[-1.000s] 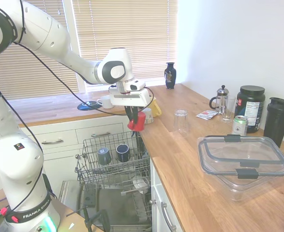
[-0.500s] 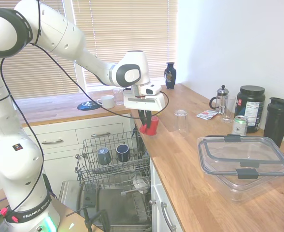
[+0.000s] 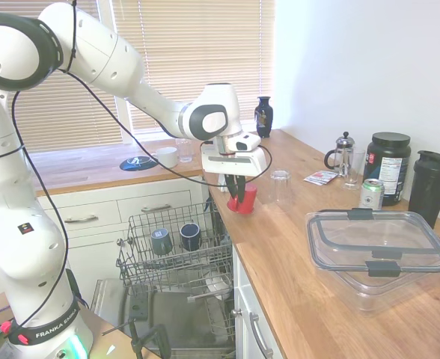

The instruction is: Unload a mug from dishwasher

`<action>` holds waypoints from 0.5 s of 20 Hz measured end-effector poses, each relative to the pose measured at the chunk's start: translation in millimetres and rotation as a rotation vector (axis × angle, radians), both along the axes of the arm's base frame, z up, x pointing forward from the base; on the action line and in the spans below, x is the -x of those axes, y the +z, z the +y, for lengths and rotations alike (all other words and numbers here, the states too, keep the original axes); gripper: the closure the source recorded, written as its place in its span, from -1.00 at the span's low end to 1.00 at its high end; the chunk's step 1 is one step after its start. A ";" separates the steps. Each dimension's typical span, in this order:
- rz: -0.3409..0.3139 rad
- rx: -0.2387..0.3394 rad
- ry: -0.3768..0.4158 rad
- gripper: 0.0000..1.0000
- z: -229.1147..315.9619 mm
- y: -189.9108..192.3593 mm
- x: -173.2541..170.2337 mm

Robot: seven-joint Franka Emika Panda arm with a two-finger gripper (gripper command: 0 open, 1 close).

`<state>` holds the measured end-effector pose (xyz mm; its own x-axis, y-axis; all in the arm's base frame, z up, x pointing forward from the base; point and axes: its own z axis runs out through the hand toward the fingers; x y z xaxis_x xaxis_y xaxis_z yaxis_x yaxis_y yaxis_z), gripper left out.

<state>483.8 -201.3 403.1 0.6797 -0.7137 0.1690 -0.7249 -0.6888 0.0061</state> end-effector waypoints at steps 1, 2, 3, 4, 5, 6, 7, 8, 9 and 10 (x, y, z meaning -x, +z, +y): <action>0.002 0.001 -0.003 1.00 -2.8 -3.0 -1.6; 0.005 0.001 -0.006 1.00 -5.9 -6.6 -3.2; 0.008 0.002 -0.009 1.00 -8.8 -10.5 -4.6; 0.010 0.003 -0.011 1.00 -11.5 -13.9 -6.4; 0.013 0.004 -0.010 1.00 -13.5 -17.8 -8.3; 0.014 0.006 -0.010 1.00 -15.1 -20.7 -10.4; 0.012 0.008 -0.010 1.00 -16.3 -22.7 -12.2; 0.010 0.009 -0.011 1.00 -17.1 -24.2 -13.3; 0.010 0.010 -0.011 1.00 -17.5 -25.8 -13.8; 0.010 0.011 -0.010 1.00 -17.6 -27.1 -14.2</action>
<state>498.0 -218.9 376.0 0.6744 -0.7185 0.1700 -0.7314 -0.6816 0.0211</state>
